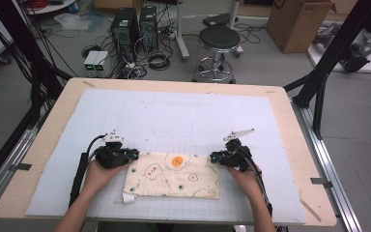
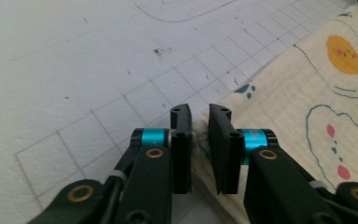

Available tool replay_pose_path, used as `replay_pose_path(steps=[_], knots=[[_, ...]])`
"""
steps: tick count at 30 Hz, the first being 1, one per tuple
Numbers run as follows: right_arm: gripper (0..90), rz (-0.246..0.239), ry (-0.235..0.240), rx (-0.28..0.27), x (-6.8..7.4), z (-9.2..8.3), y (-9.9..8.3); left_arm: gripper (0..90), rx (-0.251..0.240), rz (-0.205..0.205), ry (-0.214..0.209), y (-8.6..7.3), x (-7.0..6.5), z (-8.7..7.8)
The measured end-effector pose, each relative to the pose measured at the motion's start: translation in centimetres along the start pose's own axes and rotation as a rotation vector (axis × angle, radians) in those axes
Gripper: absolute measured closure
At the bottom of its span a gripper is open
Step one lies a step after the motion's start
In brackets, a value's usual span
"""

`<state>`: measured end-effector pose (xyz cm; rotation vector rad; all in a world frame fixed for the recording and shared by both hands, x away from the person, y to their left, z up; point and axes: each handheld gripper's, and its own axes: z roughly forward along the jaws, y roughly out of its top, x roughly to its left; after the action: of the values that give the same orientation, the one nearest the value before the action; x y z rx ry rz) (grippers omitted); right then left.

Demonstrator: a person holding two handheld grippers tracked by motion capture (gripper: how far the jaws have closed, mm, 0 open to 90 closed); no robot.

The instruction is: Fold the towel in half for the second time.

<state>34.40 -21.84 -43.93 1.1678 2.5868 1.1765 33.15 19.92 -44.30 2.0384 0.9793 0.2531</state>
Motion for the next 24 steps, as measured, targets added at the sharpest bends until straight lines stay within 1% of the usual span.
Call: replay_pose_path(steps=[1,3,5,7,8,10,13,14,17,20,21,24], knots=[[83.5,0.000,0.005,0.003,0.0,0.0,0.0,82.3,-0.006,-0.006,-0.002,0.0,0.0,0.0],[84.8,-0.003,0.008,0.002,0.1,0.0,0.1,83.0,-0.005,-0.004,0.000,0.0,0.0,0.0],[85.4,-0.005,0.018,0.004,0.1,-0.1,0.2,83.4,-0.016,-0.020,0.001,0.1,0.1,-0.1],[85.7,-0.005,0.024,0.000,0.0,-0.2,0.3,83.5,-0.031,-0.033,0.002,0.2,0.1,-0.3],[85.8,-0.009,0.026,-0.002,0.0,-0.2,0.4,83.5,-0.028,-0.031,0.002,0.2,0.2,-0.4],[85.8,-0.003,0.032,-0.006,-0.1,-0.3,0.5,83.6,-0.033,-0.042,0.008,0.2,0.4,-0.5],[85.9,0.003,0.040,-0.026,-0.3,-0.5,0.9,83.6,-0.043,-0.060,0.013,0.4,0.7,-0.7],[85.9,0.006,0.042,-0.031,-0.4,-0.4,1.0,83.6,-0.044,-0.057,0.012,0.5,0.9,-0.8],[85.9,0.007,0.038,-0.024,-0.7,-0.2,1.4,83.6,-0.044,-0.065,0.018,0.7,1.1,-0.7],[85.9,0.009,0.031,-0.025,-0.8,0.0,1.7,83.7,-0.027,-0.054,0.020,1.2,1.2,-0.6],[85.9,0.008,0.029,-0.028,-0.9,0.1,1.7,83.7,-0.038,-0.063,0.022,1.5,1.2,-0.6],[85.9,0.035,0.025,-0.036,-1.2,0.0,1.8,83.7,-0.050,-0.059,0.026,2.0,1.4,-0.6]])
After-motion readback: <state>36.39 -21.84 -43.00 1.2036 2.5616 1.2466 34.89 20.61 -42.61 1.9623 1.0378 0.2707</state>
